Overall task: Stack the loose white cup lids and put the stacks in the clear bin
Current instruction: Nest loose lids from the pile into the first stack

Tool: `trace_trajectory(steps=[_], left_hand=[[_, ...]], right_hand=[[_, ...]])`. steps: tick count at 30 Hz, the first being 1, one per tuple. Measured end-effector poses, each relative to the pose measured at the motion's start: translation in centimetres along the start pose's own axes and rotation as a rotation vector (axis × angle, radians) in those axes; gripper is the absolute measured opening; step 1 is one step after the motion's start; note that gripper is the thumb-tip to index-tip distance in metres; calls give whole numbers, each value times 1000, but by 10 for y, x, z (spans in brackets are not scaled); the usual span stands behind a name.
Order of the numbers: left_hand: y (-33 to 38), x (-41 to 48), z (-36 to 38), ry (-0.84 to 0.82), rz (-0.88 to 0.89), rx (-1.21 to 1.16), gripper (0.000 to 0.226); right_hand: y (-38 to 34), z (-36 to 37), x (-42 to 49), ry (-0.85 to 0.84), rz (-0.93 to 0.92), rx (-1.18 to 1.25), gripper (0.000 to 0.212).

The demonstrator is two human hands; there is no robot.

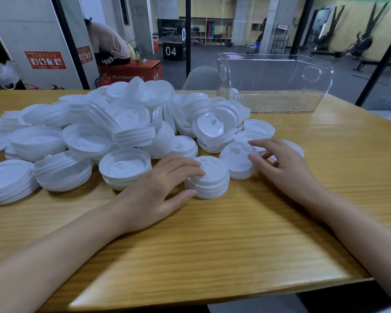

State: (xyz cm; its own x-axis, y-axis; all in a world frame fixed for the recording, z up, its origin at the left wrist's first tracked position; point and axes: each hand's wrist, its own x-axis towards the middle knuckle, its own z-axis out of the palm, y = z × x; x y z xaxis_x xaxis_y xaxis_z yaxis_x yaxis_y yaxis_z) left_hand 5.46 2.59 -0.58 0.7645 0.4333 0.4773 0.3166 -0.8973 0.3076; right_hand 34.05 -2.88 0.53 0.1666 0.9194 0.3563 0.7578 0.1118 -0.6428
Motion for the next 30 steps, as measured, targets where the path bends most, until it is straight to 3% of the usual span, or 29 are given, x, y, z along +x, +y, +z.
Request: trace_trajectory(steps=[6,12,18,24,27,30], left_hand=[[1,-1,-1,5,23,-1,35],[1,-2,-1,-12,46,-19,36],[3,-2,-1,-17,63,-36,35],[2,-2,-1,-22,52,-55,35],[3,-3,-1,-19,44,-57,37],[5,-5,-2,-3,-4,-87,51]], right_hand=[[1,-1,-1,-80,-138,-255,74],[3,-2,0,-33,-151,-308,81],[4,0,0,-45,-206,-384,57],[10,2,2,-66,-252,-432,57],[6,3,1,18,-231,-291,50],[-1,-1,-2,73,-186,23,40]])
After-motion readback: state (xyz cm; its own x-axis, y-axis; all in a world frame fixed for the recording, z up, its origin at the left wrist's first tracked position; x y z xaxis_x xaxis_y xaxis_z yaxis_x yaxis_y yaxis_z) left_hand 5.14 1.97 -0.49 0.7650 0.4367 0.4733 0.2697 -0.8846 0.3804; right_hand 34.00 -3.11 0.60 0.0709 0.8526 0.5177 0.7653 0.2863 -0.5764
